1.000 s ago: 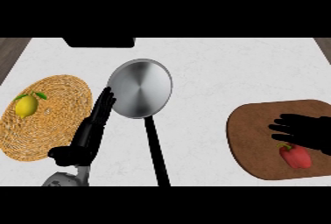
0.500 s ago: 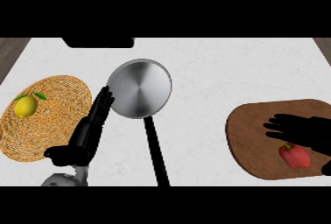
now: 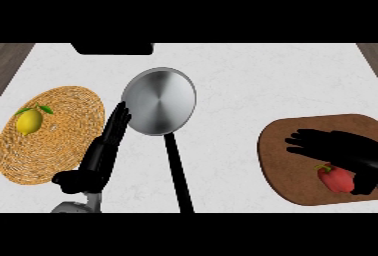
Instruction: Pick the bell pepper from the cutting board and place it in the pan
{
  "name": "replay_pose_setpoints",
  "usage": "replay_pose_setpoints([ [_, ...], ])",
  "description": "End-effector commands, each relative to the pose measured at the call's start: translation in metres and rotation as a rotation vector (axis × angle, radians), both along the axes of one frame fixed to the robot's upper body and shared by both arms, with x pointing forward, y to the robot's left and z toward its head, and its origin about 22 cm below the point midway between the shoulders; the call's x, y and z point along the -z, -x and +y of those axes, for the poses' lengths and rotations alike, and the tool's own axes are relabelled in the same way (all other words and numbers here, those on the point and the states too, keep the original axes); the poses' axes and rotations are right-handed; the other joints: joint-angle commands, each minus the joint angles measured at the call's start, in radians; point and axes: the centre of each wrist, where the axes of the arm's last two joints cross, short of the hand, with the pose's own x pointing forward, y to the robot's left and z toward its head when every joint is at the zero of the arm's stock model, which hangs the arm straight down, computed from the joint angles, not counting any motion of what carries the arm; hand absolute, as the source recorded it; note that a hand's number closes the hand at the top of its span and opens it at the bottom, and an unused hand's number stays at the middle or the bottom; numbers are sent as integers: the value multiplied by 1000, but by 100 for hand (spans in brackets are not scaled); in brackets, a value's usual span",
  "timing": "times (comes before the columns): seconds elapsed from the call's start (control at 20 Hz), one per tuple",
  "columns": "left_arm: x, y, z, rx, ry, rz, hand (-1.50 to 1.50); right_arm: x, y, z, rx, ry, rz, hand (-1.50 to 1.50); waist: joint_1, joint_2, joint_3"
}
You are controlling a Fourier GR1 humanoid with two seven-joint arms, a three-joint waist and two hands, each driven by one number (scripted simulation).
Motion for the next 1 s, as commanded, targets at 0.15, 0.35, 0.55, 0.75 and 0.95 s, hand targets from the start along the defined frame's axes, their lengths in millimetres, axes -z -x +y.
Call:
replay_pose_setpoints([
  [0.15, 1, -4, 4, -8, -12, -18, 0, 16, -9, 1, -139, 126, -16, 150, 3, 3, 4],
  [0.35, 4, -1, 5, -15, -8, -2, 0, 17, 5, 6, -135, 103, -54, 150, -6, 0, 4],
  [0.55, -1, -5, -9, -13, 5, -2, 0, 24, -3, 7, -157, 89, -73, 150, -3, 1, 4],
  [0.75, 15, 2, -13, -2, 5, -7, 0, 27, -10, 2, -128, -10, -171, 150, -1, 3, 5],
  [0.95, 12, 10, 2, -6, 4, 0, 0, -6, -14, -9, -111, -159, -273, 150, -6, -1, 4],
])
